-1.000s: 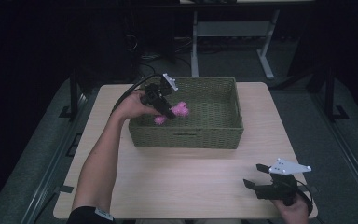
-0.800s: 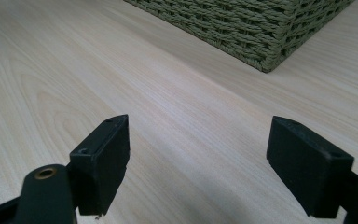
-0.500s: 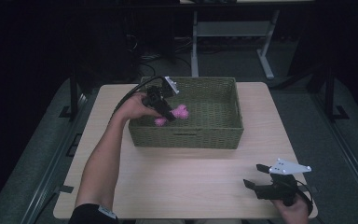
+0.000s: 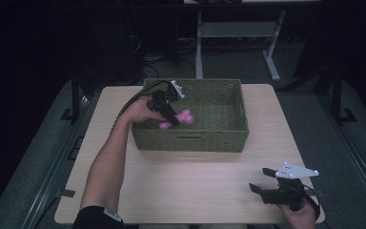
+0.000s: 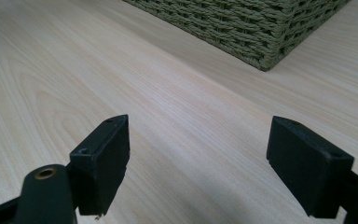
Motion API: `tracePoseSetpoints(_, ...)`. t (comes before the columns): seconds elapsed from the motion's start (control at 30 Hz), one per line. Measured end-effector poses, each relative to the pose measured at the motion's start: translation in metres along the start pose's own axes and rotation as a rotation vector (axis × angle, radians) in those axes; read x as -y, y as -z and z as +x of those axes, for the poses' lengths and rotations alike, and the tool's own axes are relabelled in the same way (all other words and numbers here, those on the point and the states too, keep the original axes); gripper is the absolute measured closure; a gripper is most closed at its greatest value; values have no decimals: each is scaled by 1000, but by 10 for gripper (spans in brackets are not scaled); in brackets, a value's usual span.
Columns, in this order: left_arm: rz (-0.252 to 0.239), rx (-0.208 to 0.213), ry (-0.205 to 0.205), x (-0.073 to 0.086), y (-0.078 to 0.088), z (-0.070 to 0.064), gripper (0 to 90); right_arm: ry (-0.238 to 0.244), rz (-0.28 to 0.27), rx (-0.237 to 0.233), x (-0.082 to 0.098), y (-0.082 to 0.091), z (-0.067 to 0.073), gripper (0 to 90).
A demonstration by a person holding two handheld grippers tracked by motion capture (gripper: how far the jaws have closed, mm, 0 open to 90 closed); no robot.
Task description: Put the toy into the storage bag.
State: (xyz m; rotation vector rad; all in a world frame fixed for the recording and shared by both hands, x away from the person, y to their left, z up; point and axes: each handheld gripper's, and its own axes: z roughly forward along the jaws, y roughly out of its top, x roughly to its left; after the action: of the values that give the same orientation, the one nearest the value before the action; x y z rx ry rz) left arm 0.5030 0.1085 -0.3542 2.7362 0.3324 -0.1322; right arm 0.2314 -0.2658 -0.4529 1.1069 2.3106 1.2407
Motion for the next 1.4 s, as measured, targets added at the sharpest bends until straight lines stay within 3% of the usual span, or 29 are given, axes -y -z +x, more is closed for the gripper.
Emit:
tracePoseSetpoints(0.87,38,26,35,0,-18,7,580,-2,-4,4,1,1,0,209)
tracePoseSetpoints(1.27,67,14,36,2,-22,9,567,-10,-7,15,2,2,-1,208)
tracePoseSetpoints(1.4,45,11,52,3,-17,8,516,-12,-3,16,1,1,0,208)
